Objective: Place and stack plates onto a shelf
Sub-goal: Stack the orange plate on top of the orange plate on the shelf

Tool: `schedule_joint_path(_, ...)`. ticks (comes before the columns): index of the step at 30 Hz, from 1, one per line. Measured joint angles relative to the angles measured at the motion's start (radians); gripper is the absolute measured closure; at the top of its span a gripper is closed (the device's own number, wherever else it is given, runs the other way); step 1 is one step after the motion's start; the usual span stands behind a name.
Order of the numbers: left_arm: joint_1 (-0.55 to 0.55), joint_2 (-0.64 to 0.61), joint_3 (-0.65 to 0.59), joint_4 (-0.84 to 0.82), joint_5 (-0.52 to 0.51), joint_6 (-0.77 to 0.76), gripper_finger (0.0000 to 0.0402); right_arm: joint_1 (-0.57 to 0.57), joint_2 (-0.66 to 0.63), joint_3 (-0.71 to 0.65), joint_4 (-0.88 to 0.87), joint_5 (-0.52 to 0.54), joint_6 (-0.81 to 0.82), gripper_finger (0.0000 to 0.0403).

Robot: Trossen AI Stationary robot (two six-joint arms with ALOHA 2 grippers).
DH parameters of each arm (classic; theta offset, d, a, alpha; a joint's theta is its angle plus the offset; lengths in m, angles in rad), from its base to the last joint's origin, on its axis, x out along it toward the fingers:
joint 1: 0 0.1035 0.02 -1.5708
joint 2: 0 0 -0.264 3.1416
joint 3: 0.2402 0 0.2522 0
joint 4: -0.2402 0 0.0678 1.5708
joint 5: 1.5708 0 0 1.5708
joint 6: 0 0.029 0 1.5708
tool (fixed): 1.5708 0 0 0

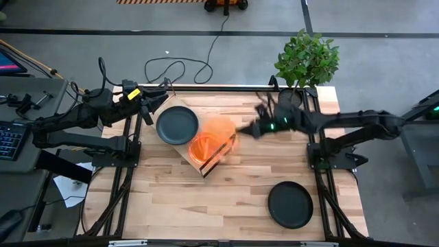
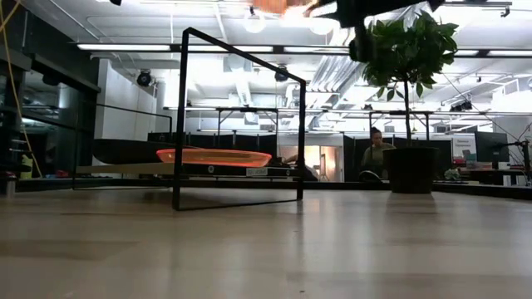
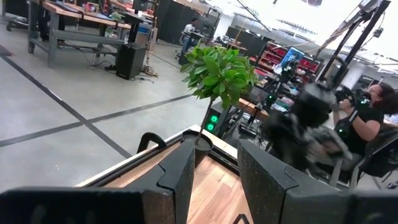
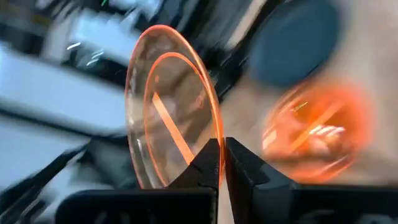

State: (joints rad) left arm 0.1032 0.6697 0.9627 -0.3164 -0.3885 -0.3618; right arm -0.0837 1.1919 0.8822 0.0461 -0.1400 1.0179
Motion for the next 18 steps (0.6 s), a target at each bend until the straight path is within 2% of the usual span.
schedule_joint_path(4,0.0,0.0,0.0,0.001,0.0,0.0,0.0291,-0.154,0.067,0.146,-0.15,0.032,-0.118,0.0403)
schedule_joint_path(8,0.0,0.0,0.0,0.007,0.0,0.0,0.0291,-0.26,0.167,0.266,-0.253,0.035,-0.221,0.0403)
schedule_joint_path(11,0.0,0.0,0.0,0.02,0.0,0.0,0.0291,-0.28,0.257,0.338,-0.297,0.023,-0.309,0.0403)
schedule_joint_path(18,0.0,0.0,0.0,0.031,-0.001,-0.001,0.0291,-0.229,0.445,0.464,-0.404,-0.037,-0.434,0.0403)
